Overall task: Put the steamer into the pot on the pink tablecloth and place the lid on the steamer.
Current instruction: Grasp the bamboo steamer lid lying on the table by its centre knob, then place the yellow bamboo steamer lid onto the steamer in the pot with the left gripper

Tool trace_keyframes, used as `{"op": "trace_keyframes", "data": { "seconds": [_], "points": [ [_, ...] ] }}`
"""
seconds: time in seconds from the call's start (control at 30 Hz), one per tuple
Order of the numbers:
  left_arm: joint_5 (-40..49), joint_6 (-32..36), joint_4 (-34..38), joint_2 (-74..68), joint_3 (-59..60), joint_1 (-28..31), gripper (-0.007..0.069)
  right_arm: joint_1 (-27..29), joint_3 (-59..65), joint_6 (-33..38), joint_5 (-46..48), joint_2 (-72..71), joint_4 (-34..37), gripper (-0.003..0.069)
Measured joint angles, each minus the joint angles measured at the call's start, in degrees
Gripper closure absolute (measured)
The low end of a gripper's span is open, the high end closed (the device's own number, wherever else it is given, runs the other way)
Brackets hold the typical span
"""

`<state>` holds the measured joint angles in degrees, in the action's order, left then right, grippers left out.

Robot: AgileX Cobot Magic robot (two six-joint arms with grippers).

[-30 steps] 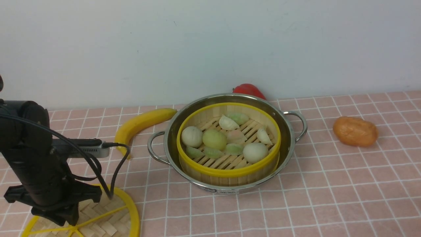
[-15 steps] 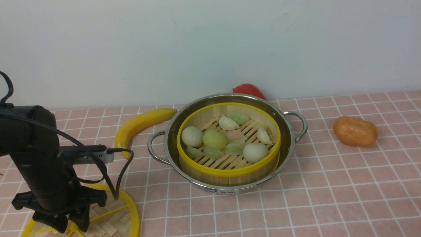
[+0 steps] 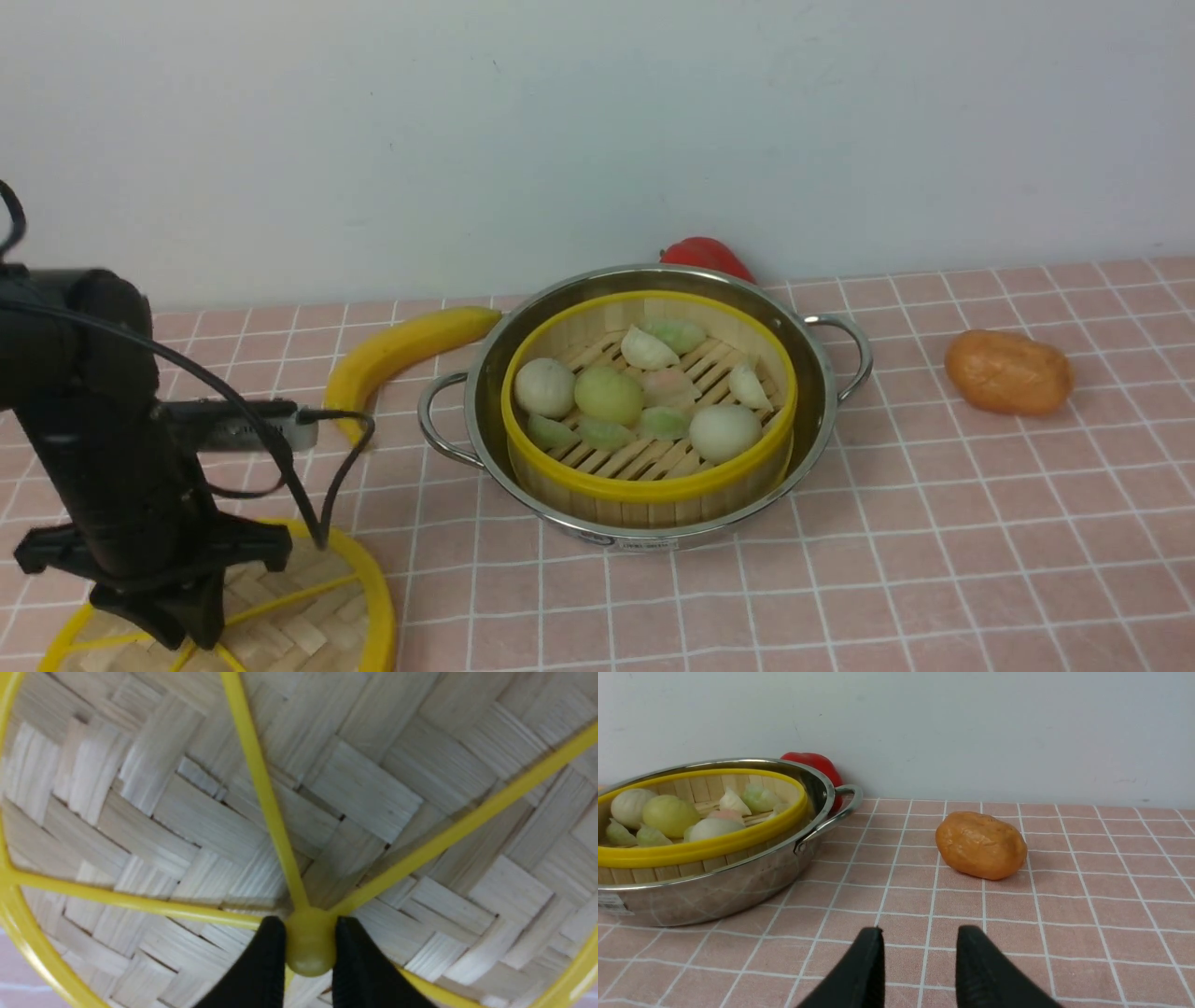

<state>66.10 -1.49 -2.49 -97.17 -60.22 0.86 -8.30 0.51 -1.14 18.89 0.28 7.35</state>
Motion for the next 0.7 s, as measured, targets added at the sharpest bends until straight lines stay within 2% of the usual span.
{"op": "trace_keyframes", "data": {
  "seconds": [0.2,0.4,0.6,0.7],
  "points": [
    [3.0,3.3,-2.0,5.8,-14.3,0.0,0.0508,0.0,0.0,-0.1,0.0,0.0,0.0,0.0419],
    [3.2,11.9,3.3,5.1,-25.3,-1.5,0.0508,0.0,0.0,-0.1,0.0,0.0,0.0,0.0419],
    [3.2,19.9,1.6,0.7,-31.2,-10.5,0.0508,0.0,0.0,-0.1,0.0,0.0,0.0,0.0419],
    [3.5,26.6,0.8,-1.3,-32.2,-15.3,0.0508,0.0,0.0,-0.1,0.0,0.0,0.0,0.0419]
  ]
}}
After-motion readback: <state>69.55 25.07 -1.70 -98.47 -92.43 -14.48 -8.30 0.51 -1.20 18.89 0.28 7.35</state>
